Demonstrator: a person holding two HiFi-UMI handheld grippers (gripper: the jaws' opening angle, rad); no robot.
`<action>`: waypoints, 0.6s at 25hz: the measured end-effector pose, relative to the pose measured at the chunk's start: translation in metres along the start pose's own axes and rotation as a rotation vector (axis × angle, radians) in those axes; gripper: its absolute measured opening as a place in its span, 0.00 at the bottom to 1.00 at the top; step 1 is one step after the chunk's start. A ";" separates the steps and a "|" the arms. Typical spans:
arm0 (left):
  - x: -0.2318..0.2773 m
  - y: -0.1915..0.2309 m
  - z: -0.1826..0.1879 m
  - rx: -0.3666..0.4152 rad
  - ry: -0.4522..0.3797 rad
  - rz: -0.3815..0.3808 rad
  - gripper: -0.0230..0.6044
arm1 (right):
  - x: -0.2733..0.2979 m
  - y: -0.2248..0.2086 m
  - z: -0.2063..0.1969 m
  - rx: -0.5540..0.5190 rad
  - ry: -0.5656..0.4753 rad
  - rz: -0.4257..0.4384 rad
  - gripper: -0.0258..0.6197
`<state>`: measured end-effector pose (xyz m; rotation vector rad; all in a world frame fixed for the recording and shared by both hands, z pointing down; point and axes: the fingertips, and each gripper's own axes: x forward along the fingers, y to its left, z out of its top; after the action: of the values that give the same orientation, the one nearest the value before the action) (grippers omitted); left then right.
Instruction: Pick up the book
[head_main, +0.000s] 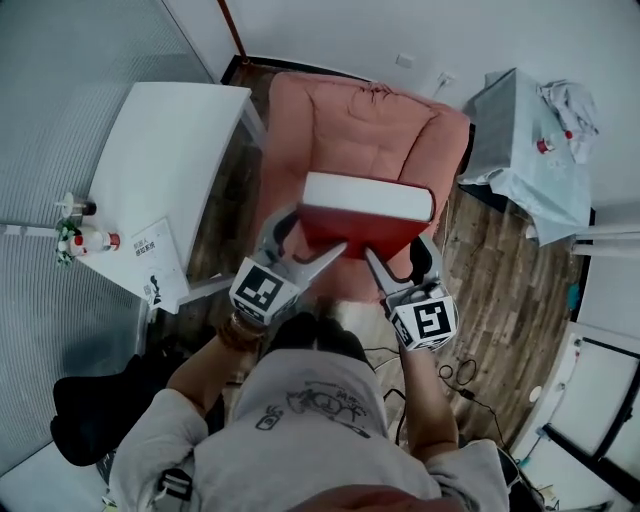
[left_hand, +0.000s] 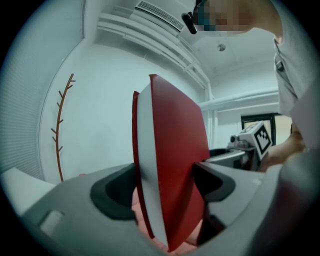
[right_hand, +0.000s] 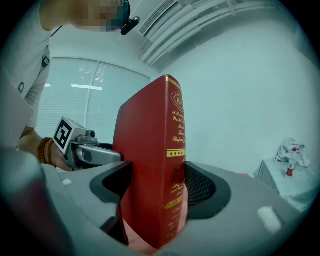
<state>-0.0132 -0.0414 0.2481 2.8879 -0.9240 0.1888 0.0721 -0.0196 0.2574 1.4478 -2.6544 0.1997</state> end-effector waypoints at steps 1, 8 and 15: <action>-0.005 -0.004 0.008 0.004 -0.006 0.001 0.61 | -0.005 0.004 0.008 -0.004 -0.006 -0.001 0.56; -0.034 -0.031 0.056 0.024 -0.069 -0.008 0.61 | -0.039 0.028 0.057 -0.054 -0.044 -0.015 0.56; -0.061 -0.051 0.091 0.029 -0.103 0.012 0.61 | -0.063 0.051 0.090 -0.086 -0.072 -0.011 0.56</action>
<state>-0.0244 0.0227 0.1465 2.9442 -0.9626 0.0550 0.0604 0.0445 0.1553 1.4699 -2.6743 0.0322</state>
